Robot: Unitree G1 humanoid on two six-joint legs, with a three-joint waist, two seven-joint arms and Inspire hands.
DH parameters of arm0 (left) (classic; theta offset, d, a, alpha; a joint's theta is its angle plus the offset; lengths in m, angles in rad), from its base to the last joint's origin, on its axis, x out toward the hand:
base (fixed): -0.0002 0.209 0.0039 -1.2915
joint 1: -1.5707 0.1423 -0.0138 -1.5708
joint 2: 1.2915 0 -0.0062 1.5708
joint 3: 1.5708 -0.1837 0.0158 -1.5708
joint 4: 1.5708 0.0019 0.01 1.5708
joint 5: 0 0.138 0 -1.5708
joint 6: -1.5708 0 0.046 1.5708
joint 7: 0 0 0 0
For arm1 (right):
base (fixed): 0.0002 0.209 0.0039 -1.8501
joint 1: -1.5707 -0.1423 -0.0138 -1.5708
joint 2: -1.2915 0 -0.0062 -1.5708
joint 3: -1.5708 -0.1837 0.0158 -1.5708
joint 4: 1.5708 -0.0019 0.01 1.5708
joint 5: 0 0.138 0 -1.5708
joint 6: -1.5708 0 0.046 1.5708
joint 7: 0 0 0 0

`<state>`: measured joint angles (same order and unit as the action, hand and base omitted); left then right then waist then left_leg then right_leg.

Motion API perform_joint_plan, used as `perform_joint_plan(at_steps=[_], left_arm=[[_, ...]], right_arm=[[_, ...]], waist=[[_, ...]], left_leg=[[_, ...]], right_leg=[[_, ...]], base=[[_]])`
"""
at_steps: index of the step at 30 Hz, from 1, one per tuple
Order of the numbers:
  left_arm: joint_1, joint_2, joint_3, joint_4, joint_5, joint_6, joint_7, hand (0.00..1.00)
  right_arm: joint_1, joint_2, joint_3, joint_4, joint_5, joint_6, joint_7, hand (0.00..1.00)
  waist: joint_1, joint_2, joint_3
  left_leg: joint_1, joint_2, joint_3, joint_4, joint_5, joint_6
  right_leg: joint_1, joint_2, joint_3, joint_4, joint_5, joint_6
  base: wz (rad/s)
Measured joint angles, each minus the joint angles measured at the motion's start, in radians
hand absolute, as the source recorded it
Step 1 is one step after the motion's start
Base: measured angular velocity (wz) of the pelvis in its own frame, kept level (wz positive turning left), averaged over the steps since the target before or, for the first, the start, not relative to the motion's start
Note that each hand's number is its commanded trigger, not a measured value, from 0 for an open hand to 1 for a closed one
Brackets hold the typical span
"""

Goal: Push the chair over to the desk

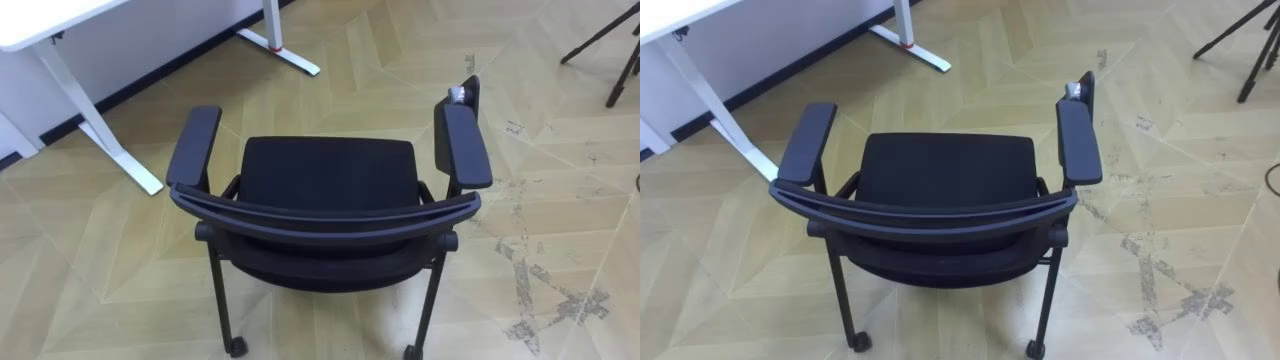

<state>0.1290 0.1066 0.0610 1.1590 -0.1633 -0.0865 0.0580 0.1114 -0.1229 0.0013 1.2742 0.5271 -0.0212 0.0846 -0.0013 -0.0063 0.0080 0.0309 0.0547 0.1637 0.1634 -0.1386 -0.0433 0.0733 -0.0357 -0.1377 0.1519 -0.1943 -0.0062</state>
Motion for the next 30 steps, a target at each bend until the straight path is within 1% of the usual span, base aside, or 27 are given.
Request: perform_joint_plan(at_steps=[8, 13, 16, 22, 25, 28, 30], left_arm=[[0.001, 0.0, 0.002, 0.0, 0.0, 0.0, 0.001, 0.0], [0.001, 0.0, 0.012, -0.001, 0.0, 0.0, 0.004, 0.0], [0.003, 0.0, 0.014, -0.001, 0.0, 0.0, 0.014, 0.0], [0.008, 0.0, 0.014, 0.0, -0.006, 0.0, 0.038, 0.0], [0.019, -0.001, 0.014, 0.004, -0.063, 0.0, 0.059, 0.0], [0.026, -0.001, 0.015, 0.01, -0.108, 0.002, 0.085, 0.0], [0.032, -0.001, 0.021, 0.009, -0.137, 0.003, 0.09, 0.0]], right_arm=[[-0.001, -0.001, -0.006, -0.001, -0.014, 0.0, -0.01, 0.0], [-0.001, -0.002, -0.046, -0.001, -0.018, 0.0, -0.021, 0.0], [-0.001, -0.002, -0.064, -0.001, -0.017, 0.0, -0.036, 0.0], [-0.002, -0.003, -0.066, -0.001, -0.015, 0.0, -0.061, 0.0], [-0.003, -0.003, -0.066, 0.0, -0.008, 0.0, -0.075, 0.0], [-0.002, -0.002, -0.066, 0.002, -0.009, 0.0, -0.087, 0.0], [0.001, -0.002, -0.065, 0.002, -0.007, 0.001, -0.087, 0.0]], waist=[[0.004, 0.004, -0.0012], [0.003, 0.006, -0.0025], [0.003, 0.006, -0.0031], [0.003, 0.007, -0.0029], [0.001, 0.006, -0.0021], [0.002, 0.001, 0.0008], [0.004, 0.002, 0.001]], left_leg=[[-0.001, 0.0, 0.0, 0.0, 0.0, 0.0], [-0.001, 0.0, 0.0, 0.0, 0.0, 0.0], [-0.001, 0.0, 0.0, 0.0, 0.0, 0.0], [-0.001, 0.0, 0.0, 0.0, 0.0, 0.0], [0.005, 0.0, 0.0, 0.0, 0.0, 0.0], [0.016, 0.0, 0.003, 0.0, 0.0, 0.0], [0.017, 0.001, 0.008, 0.0, 0.0, 0.0]], right_leg=[[-0.002, 0.0, 0.0, 0.0, 0.0, 0.0], [-0.002, 0.0, -0.001, 0.0, 0.0, 0.0], [-0.002, 0.0, -0.002, 0.0, 0.0, 0.0], [-0.001, -0.001, -0.001, 0.002, 0.0, 0.0], [0.005, -0.001, -0.001, 0.001, 0.0, 0.0], [0.016, -0.001, -0.001, -0.001, -0.002, 0.0], [0.017, -0.001, -0.002, 0.0, -0.003, 0.0]], base=[[0.0], [0.0], [0.0], [0.0], [0.0], [0.0], [0.0]])
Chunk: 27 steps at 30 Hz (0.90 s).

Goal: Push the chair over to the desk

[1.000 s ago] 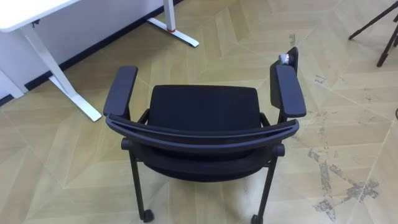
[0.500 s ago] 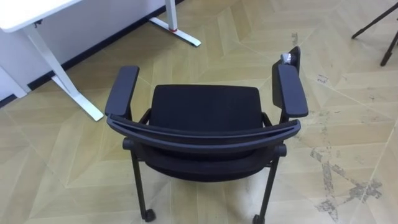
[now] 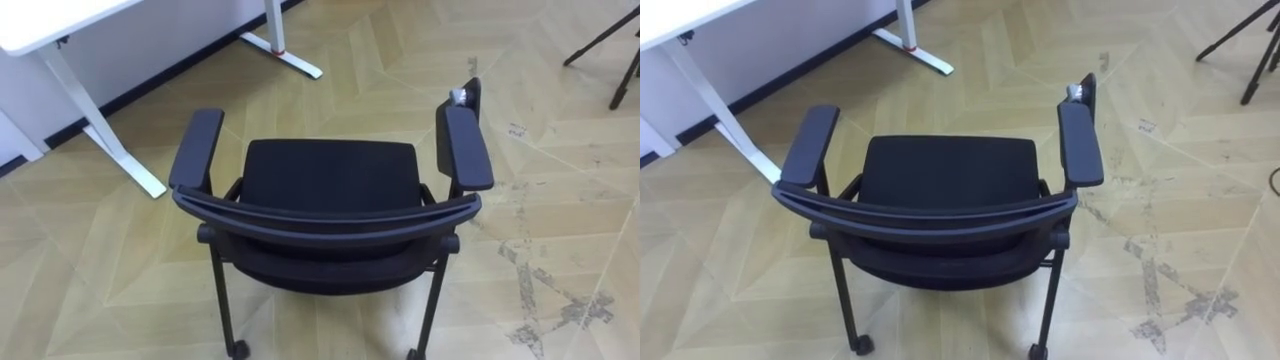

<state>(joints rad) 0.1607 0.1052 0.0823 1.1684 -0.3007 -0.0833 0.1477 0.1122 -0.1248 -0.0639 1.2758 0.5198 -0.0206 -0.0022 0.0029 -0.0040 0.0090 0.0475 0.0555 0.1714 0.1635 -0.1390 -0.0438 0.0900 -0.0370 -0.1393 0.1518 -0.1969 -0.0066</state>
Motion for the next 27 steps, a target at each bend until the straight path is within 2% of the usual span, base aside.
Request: perform_joint_plan(at_steps=[4, 6, 8, 9, 12, 17, 19, 23, 27], left_arm=[[0.014, 0.001, 0.058, -0.005, -0.015, 0.01, 0.019, 0.0], [0.019, 0.006, 0.135, -0.019, -0.02, 0.013, 0.048, 0.0], [0.026, 0.024, 0.155, -0.02, -0.023, 0.013, 0.073, 0.0], [0.027, 0.033, 0.171, -0.025, -0.025, 0.013, 0.09, 0.0], [0.025, 0.054, 0.196, -0.026, -0.057, 0.013, 0.14, 0.0], [0.013, 0.07, 0.256, -0.057, -0.103, 0.014, 0.217, 0.0], [-0.008, 0.077, 0.283, -0.066, -0.121, 0.014, 0.253, 0.0], [-0.031, 0.109, 0.29, -0.134, -0.164, 0.01, 0.312, 0.0], [-0.051, 0.127, 0.306, -0.263, -0.169, 0.009, 0.365, 0.0]], right_arm=[[-0.001, 0.0, -0.005, -0.001, -0.001, 0.002, -0.002, 0.0], [-0.002, -0.001, -0.04, 0.0, -0.001, 0.002, -0.006, 0.0], [-0.004, -0.007, -0.051, 0.001, -0.001, 0.003, -0.009, 0.0], [-0.005, -0.01, -0.06, 0.003, -0.001, 0.005, -0.01, 0.0], [-0.005, -0.025, -0.069, 0.008, -0.003, 0.024, -0.014, 0.0], [-0.014, -0.037, -0.108, 0.004, -0.012, 0.031, -0.041, 0.0], [-0.015, -0.04, -0.139, 0.003, -0.015, 0.031, -0.047, 0.0], [-0.014, -0.042, -0.157, -0.001, -0.023, 0.031, -0.051, 0.0], [-0.011, -0.048, -0.157, -0.033, -0.014, 0.032, -0.048, 0.0]], waist=[[0.005, 0.006, -0.0031], [0.006, 0.008, -0.0031], [0.005, 0.01, -0.0032], [0.005, 0.017, -0.0008], [0.006, 0.026, -0.0023], [0.002, 0.04, -0.0024], [0.0, 0.049, -0.0068], [-0.001, 0.061, -0.0143], [0.002, 0.068, -0.0127]], left_leg=[[0.004, 0.0, 0.006, 0.0, 0.0, 0.0], [0.006, 0.001, 0.006, 0.0, -0.001, -0.002], [0.009, 0.002, 0.006, 0.0, -0.006, 0.0], [0.014, 0.002, 0.008, 0.0, -0.008, 0.0], [0.023, 0.002, 0.013, 0.001, -0.016, 0.001], [0.025, 0.002, 0.016, 0.001, -0.018, 0.002], [0.021, 0.002, 0.014, 0.001, -0.019, 0.003], [0.019, 0.001, 0.013, 0.001, -0.02, 0.003], [0.019, 0.001, 0.014, 0.001, -0.02, 0.003]], right_leg=[[0.0, -0.001, 0.008, 0.001, 0.0, 0.0], [0.0, 0.001, 0.013, 0.001, 0.0, 0.0], [0.002, 0.002, 0.014, 0.002, 0.0, 0.0], [0.006, 0.002, 0.015, 0.001, 0.0, 0.0], [0.014, 0.001, 0.016, 0.001, -0.001, 0.002], [0.014, 0.002, 0.018, 0.003, -0.002, 0.004], [0.013, 0.002, 0.017, 0.003, -0.003, 0.005], [0.012, 0.002, 0.016, 0.007, -0.003, 0.005], [0.004, 0.001, 0.025, 0.017, -0.005, 0.005]], base=[[-0.06], [-0.05], [-0.04], [-0.05], [-0.04], [0.0], [0.04], [0.0], [-0.04]])
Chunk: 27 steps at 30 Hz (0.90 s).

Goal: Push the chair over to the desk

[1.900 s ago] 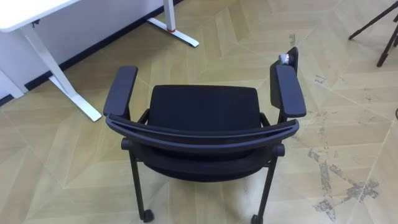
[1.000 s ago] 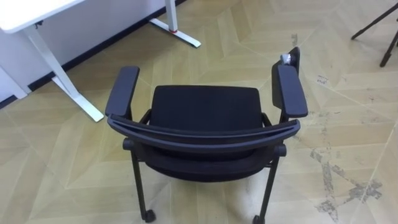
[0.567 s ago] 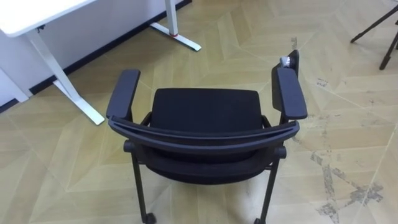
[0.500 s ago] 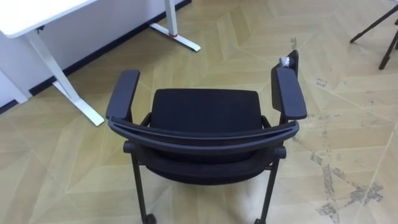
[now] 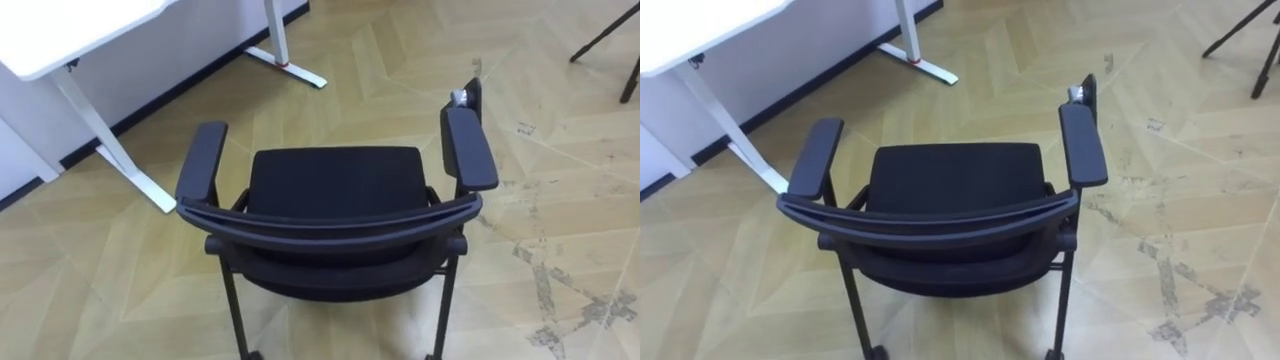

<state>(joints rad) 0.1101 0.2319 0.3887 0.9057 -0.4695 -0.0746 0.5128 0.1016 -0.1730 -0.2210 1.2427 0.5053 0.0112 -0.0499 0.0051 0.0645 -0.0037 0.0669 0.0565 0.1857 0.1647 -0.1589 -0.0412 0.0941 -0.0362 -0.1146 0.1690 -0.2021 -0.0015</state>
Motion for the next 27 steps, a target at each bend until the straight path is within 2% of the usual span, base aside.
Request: perform_joint_plan(at_steps=[2, 3, 6, 10, 13, 15, 16, 17, 18, 19, 21, 27], left_arm=[[-0.013, 0.016, 0.0, -0.033, 0.001, 0.0, 0.008, 0.0], [-0.038, 0.025, -0.001, -0.045, 0.001, 0.0, 0.013, 0.0], [-0.074, 0.027, -0.009, -0.103, 0.001, 0.0, 0.031, 0.0], [-0.074, 0.025, -0.02, -0.22, 0.028, 0.001, 0.057, 0.0], [-0.075, 0.025, -0.019, -0.27, 0.177, 0.0, 0.069, 0.0], [-0.075, 0.024, -0.021, -0.322, 0.355, 0.0, 0.07, 0.0], [-0.075, 0.024, -0.022, -0.343, 0.399, 0.0, 0.07, 0.0], [-0.075, 0.025, -0.028, -0.388, 0.49, 0.0, 0.071, 0.0], [-0.076, 0.029, -0.044, -0.432, 0.581, 0.0, 0.075, 0.0], [-0.077, 0.033, -0.056, -0.452, 0.622, 0.0, 0.076, 0.0], [-0.077, 0.051, -0.124, -0.524, 0.768, 0.001, 0.073, 0.0], [-0.075, 0.057, -0.243, -0.708, 1.03, 0.032, 0.038, 0.0]], right_arm=[[-0.005, 0.0, 0.001, -0.015, -0.009, -0.001, 0.008, 0.0], [-0.005, 0.0, 0.003, -0.018, -0.012, -0.001, 0.012, 0.0], [-0.008, 0.002, 0.003, -0.018, -0.035, 0.0, 0.011, 0.0], [0.0, 0.005, 0.004, -0.031, -0.04, 0.002, 0.009, 0.0], [-0.003, 0.006, 0.004, -0.032, -0.059, 0.0, 0.012, 0.0], [-0.004, 0.009, 0.004, -0.034, -0.086, -0.001, 0.022, 0.0], [-0.004, 0.009, 0.004, -0.034, -0.088, -0.001, 0.023, 0.0], [-0.003, 0.009, 0.007, -0.034, -0.088, -0.002, 0.031, 0.0], [-0.002, 0.007, 0.014, -0.034, -0.091, -0.003, 0.034, 0.0], [-0.003, 0.006, 0.018, -0.034, -0.095, -0.003, 0.036, 0.0], [-0.005, 0.005, 0.044, -0.034, -0.096, -0.002, 0.043, 0.0], [-0.01, 0.004, 0.065, -0.036, -0.081, -0.002, 0.054, 0.0]], waist=[[-0.003, 0.001, -0.0009], [-0.004, 0.001, -0.0005], [-0.005, 0.0, 0.0008], [-0.013, -0.004, 0.0032], [-0.017, -0.006, 0.0021], [-0.026, -0.011, 0.0054], [-0.027, -0.012, 0.0059], [-0.028, -0.014, 0.0052], [-0.033, -0.016, 0.0054], [-0.034, -0.016, 0.0054], [-0.048, -0.015, 0.0048], [-0.065, -0.001, 0.004]], left_leg=[[-0.001, 0.0, 0.0, 0.0, 0.0, 0.0], [-0.002, 0.0, 0.0, 0.001, 0.0, 0.0], [-0.004, -0.002, -0.002, 0.001, 0.0, 0.0], [-0.005, -0.002, -0.001, 0.001, 0.0, 0.0], [-0.002, -0.002, 0.001, 0.0, 0.0, 0.0], [-0.005, -0.002, 0.001, 0.001, 0.0, 0.0], [-0.007, -0.002, 0.001, 0.001, 0.0, 0.0], [-0.009, -0.001, 0.0, 0.001, 0.0, 0.0], [-0.011, -0.002, -0.002, 0.001, 0.0, 0.0], [-0.012, -0.002, -0.002, 0.001, 0.0, 0.0], [-0.017, -0.003, -0.009, 0.002, 0.0, 0.0], [-0.017, -0.003, -0.01, 0.002, 0.0, 0.0]], right_leg=[[-0.001, 0.0, 0.0, -0.001, -0.001, 0.0], [0.0, 0.0, -0.003, -0.001, -0.001, 0.0], [0.0, -0.003, -0.01, -0.001, -0.001, 0.001], [-0.003, -0.003, -0.007, 0.0, -0.002, 0.001], [-0.004, -0.002, 0.002, 0.0, -0.002, 0.001], [-0.007, -0.001, 0.003, 0.0, -0.001, 0.001], [-0.009, -0.001, 0.003, 0.0, -0.001, 0.001], [-0.01, -0.001, 0.002, 0.0, -0.001, 0.001], [-0.01, -0.001, 0.001, -0.001, -0.001, 0.001], [-0.01, -0.002, 0.0, -0.001, -0.001, 0.001], [-0.008, -0.003, -0.012, -0.001, -0.001, 0.001], [-0.008, -0.002, -0.006, -0.003, -0.001, 0.001]], base=[[-0.02], [0.05], [0.03], [-0.01], [-0.07], [0.0], [0.0], [0.05], [0.06], [0.08], [0.12], [0.01]])
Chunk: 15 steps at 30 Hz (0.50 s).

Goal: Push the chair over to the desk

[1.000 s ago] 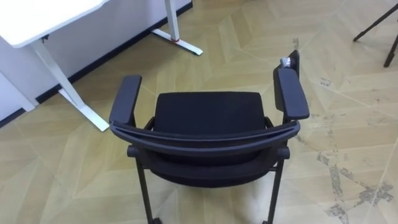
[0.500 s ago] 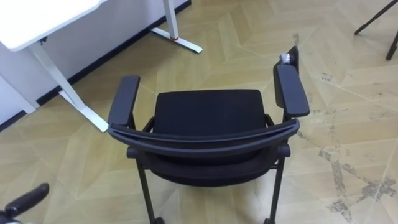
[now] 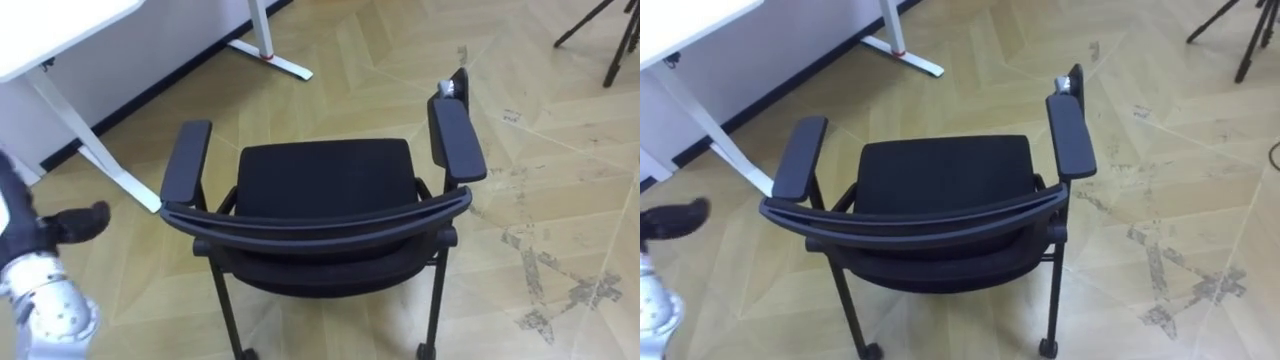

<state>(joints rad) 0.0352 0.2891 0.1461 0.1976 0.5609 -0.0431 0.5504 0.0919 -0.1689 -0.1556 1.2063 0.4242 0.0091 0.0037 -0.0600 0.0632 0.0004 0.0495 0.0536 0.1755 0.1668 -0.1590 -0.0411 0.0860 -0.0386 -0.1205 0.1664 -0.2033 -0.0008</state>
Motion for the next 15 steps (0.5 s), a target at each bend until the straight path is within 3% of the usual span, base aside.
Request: perform_joint_plan(at_steps=[3, 7, 15], left_arm=[[0.001, 0.003, -0.037, -0.072, 0.107, -0.002, -0.009, 0.0], [0.001, 0.004, -0.061, -0.086, 0.153, -0.005, -0.021, 0.0], [0.001, 0.02, -0.082, -0.1, 0.2, -0.008, -0.103, 0.0]], right_arm=[[0.004, -0.001, 0.017, 0.002, 0.004, 0.0, -0.001, 0.0], [0.003, 0.0, 0.019, 0.003, 0.007, -0.001, 0.0, 0.0], [-0.014, -0.002, 0.018, 0.042, 0.007, -0.014, 0.028, 0.0]], waist=[[-0.004, 0.009, 0.0011], [-0.018, 0.019, 0.0032], [-0.024, 0.009, 0.0095]], left_leg=[[0.005, 0.0, 0.001, -0.001, 0.0, 0.0], [0.008, 0.0, 0.001, -0.002, 0.0, 0.0], [0.005, 0.0, 0.006, -0.003, 0.0, 0.0]], right_leg=[[0.0, 0.0, 0.007, 0.001, 0.0, 0.0], [0.0, 0.001, 0.013, 0.0, 0.0, 0.0], [-0.003, 0.001, 0.013, -0.002, 0.0, 0.0]], base=[[-0.07], [-0.06], [0.0]])
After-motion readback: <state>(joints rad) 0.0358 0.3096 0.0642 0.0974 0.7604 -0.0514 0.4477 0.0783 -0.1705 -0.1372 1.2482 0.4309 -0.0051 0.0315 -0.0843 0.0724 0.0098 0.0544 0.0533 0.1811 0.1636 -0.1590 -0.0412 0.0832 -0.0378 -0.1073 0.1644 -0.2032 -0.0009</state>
